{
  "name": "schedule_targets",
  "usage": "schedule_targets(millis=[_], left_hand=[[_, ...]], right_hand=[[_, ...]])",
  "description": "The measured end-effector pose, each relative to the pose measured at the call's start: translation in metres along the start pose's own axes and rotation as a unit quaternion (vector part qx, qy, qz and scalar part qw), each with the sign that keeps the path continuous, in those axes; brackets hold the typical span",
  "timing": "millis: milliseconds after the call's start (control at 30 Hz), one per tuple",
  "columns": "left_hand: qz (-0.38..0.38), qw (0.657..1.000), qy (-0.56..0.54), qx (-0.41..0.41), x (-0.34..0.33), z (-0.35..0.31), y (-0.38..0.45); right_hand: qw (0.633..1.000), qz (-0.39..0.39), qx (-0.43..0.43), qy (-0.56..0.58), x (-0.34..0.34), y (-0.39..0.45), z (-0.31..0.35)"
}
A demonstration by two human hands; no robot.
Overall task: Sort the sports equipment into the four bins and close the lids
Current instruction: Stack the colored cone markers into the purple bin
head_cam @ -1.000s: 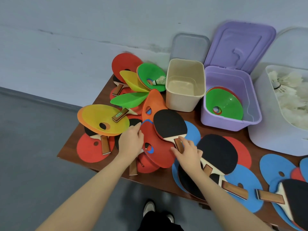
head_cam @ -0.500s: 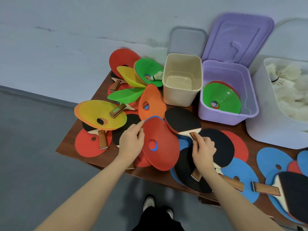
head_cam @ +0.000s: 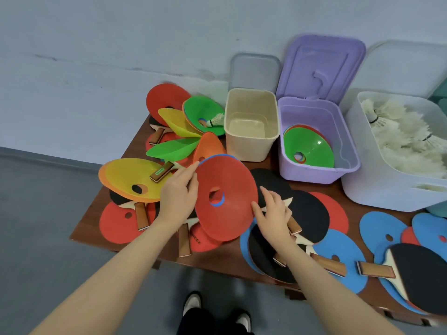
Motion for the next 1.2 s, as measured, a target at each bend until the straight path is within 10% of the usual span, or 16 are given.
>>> schedule_targets(millis=[233,867,1200], left_hand=[[0.004,1.000,0.010,-0.028,-0.003,0.016,0.049],[0.121,0.912,0.358,-0.162,-0.076,0.072,0.116],[0.102,0.967,0.178,-0.149,-0.060,0.082,0.116]], right_hand=[[0.984,-0.033,-0.048,0.170,-0.021,0.044,0.030],[0.980,-0.061,-0.163,0.096,-0.045,0.095,0.031],[0.947,-0.135,-0.164,0.241,-0.038,0.094,0.020]])
Point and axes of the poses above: each hand's wrist, its own y-axis towards the middle knuckle, its own x-axis out of the back of the hand, z = x × y, the point moved 8 cm from there along y, towards the middle knuckle, and after that the axes turned 4 degrees about x, right-handed, at the moved point
